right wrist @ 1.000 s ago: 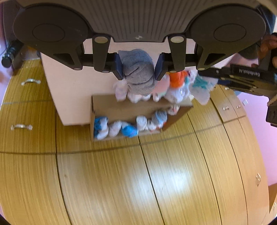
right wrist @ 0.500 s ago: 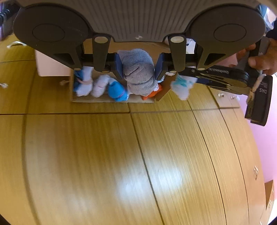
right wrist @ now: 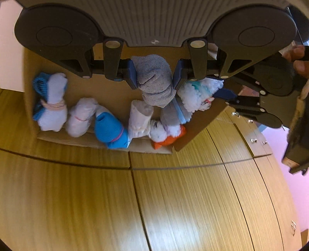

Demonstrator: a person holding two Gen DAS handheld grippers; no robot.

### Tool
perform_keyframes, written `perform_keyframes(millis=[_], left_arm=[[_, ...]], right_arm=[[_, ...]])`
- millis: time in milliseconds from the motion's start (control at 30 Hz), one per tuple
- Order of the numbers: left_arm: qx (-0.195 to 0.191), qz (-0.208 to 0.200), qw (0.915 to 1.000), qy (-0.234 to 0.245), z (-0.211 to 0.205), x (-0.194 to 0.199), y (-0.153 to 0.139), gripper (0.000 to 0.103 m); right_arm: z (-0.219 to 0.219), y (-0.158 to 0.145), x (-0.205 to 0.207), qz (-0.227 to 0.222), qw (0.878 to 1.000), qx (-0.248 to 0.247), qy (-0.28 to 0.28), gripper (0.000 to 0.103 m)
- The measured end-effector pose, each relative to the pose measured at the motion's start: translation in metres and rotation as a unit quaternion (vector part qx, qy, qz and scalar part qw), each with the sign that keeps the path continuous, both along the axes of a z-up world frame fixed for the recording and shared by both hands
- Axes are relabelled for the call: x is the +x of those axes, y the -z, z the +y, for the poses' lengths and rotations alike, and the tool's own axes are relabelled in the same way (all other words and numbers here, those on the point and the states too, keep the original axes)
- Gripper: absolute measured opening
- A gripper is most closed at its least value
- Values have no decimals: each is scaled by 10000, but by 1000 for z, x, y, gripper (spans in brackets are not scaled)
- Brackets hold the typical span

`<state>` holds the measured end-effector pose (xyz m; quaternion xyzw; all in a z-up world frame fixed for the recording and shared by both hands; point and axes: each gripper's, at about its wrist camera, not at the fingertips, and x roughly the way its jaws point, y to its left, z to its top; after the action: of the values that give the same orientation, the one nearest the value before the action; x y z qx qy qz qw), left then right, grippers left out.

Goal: Organize objects
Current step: 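Carry both held socks into the box, lower them in, open both tools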

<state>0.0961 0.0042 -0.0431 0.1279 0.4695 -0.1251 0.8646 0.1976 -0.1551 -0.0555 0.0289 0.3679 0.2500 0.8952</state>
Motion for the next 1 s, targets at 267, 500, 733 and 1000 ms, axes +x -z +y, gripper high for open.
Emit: perform_keyframes(millis=[267,500,733,1000], left_arm=[[-181,122,9996,-184,13,17,5,48],[-185,124,9993,-316,15,22,2,50],[-30,-8,9996,-265,0,22,-2,71],[151,-290,9993,-194,-7,11,-17,87]], right_arm=[[29,16,30,94,9993,-328,-156,36],[34,13,29,44,9990,-388,-218,37],[29,11,25,67,9988,-426,-215,38],[33,4,24,79,9983,-506,-274,41]])
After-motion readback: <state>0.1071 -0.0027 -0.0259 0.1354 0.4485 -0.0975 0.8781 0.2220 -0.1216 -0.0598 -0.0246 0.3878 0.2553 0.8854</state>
